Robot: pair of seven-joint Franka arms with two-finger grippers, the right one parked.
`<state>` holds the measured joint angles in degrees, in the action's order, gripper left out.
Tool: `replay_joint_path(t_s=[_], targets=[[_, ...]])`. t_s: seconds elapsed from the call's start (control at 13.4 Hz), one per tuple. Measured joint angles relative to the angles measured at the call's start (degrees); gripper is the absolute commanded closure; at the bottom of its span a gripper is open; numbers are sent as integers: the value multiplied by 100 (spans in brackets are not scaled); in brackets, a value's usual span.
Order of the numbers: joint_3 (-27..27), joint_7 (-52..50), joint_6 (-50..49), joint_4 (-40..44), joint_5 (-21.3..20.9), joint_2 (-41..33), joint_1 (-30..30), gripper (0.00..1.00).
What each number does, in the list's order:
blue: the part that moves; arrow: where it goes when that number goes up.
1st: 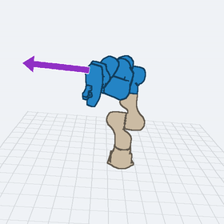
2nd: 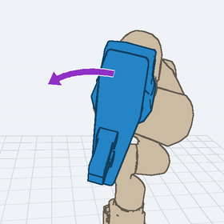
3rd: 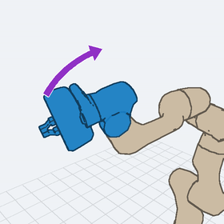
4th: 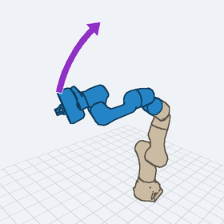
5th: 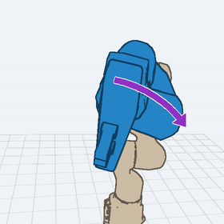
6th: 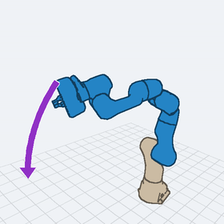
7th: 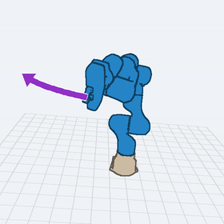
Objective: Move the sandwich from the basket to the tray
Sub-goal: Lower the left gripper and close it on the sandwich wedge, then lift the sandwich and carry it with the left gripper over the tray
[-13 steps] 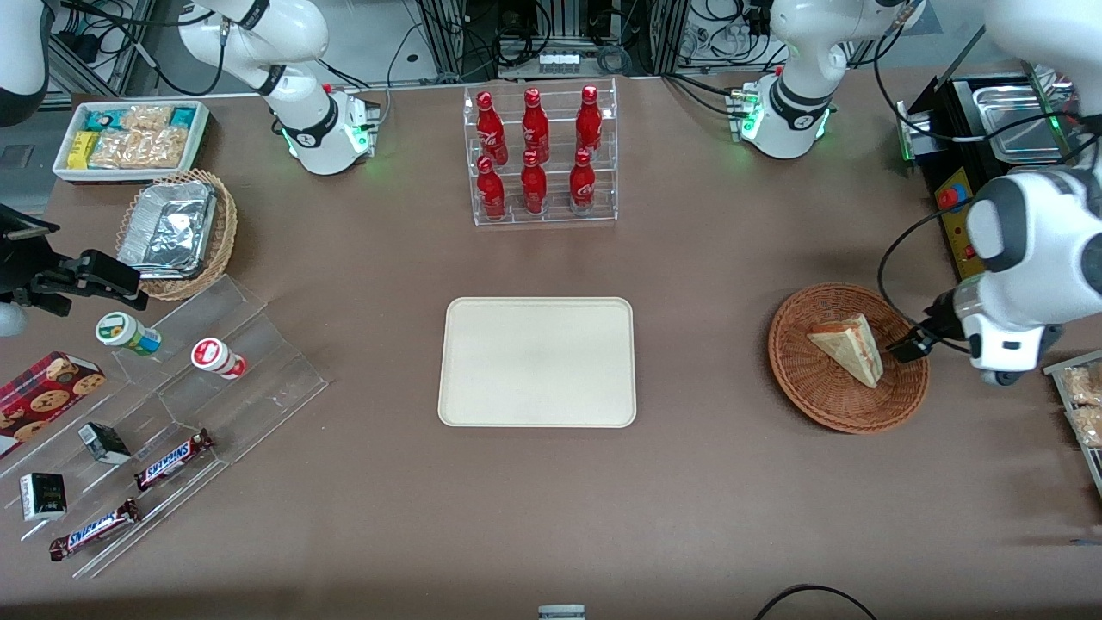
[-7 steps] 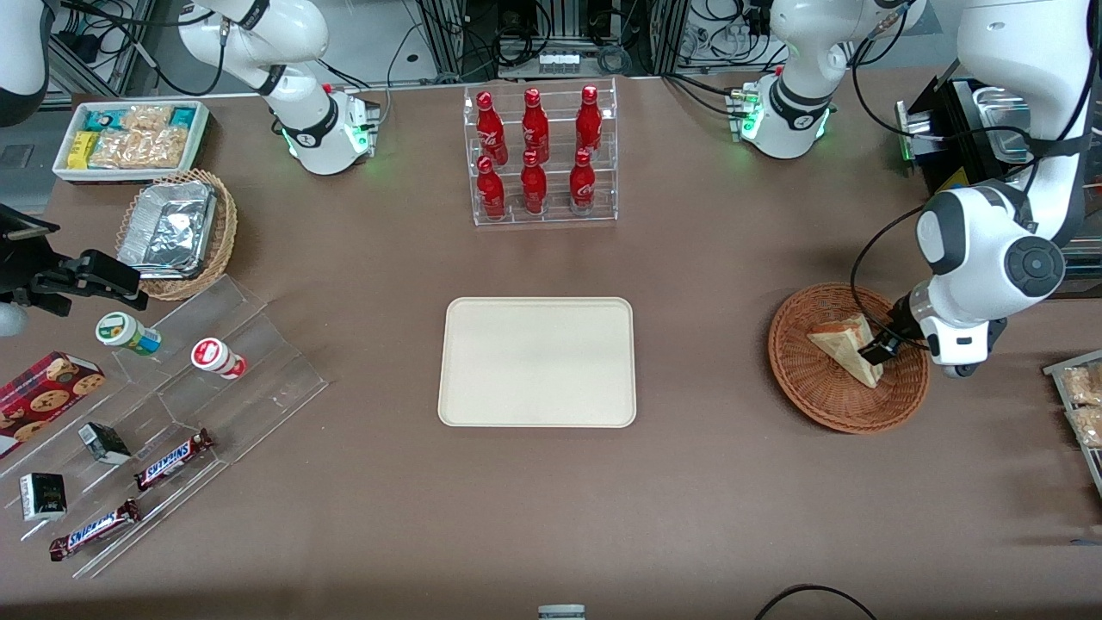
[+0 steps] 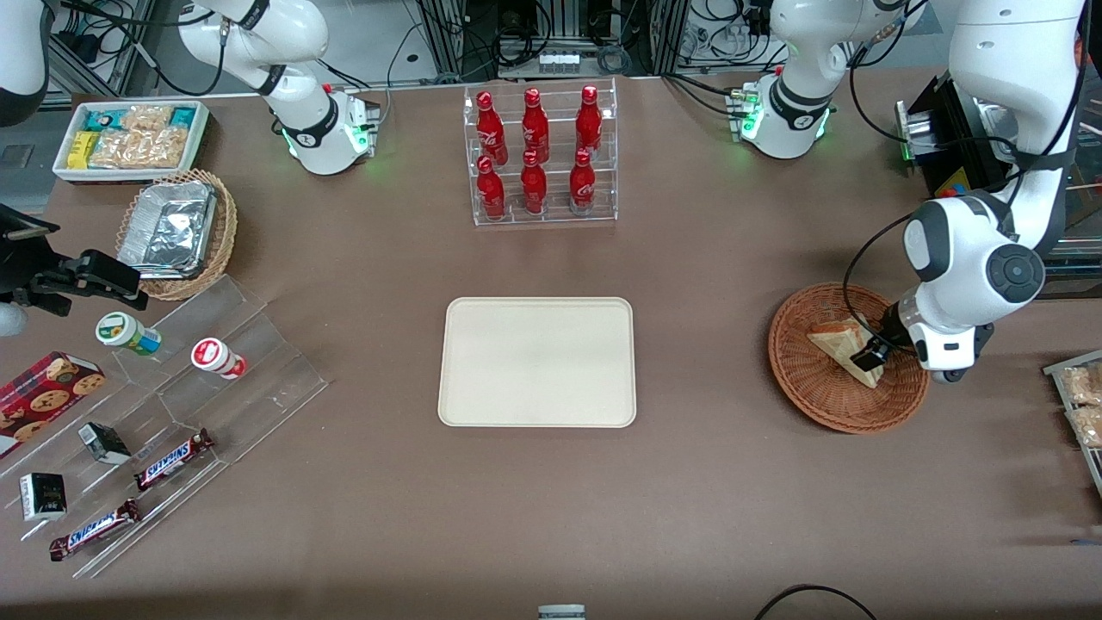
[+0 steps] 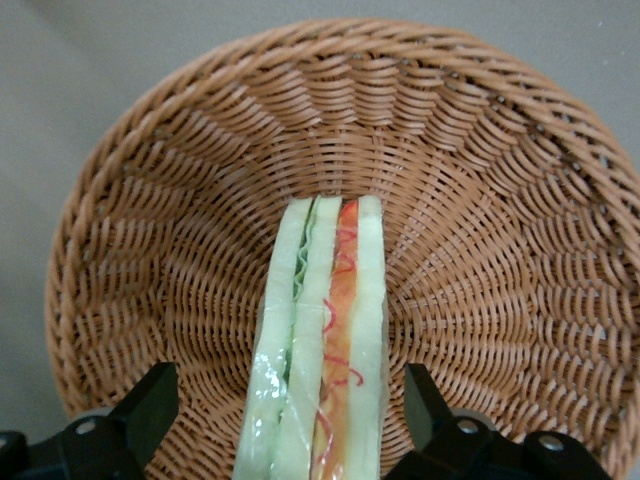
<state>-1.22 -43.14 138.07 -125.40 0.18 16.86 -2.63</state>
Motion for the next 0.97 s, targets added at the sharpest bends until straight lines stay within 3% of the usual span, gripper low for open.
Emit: replay_joint_path(t_s=[0.15,0.37,0.45,0.74,0.97], targets=[[4,-6,158,-50,2,167,40,8],[11,-12,276,-51,2,319,106,44],[14,-13,276,-49,2,319,129,49],[17,15,30,-4,-3,256,222,52],[29,321,-1039,314,-6,-117,250,53]])
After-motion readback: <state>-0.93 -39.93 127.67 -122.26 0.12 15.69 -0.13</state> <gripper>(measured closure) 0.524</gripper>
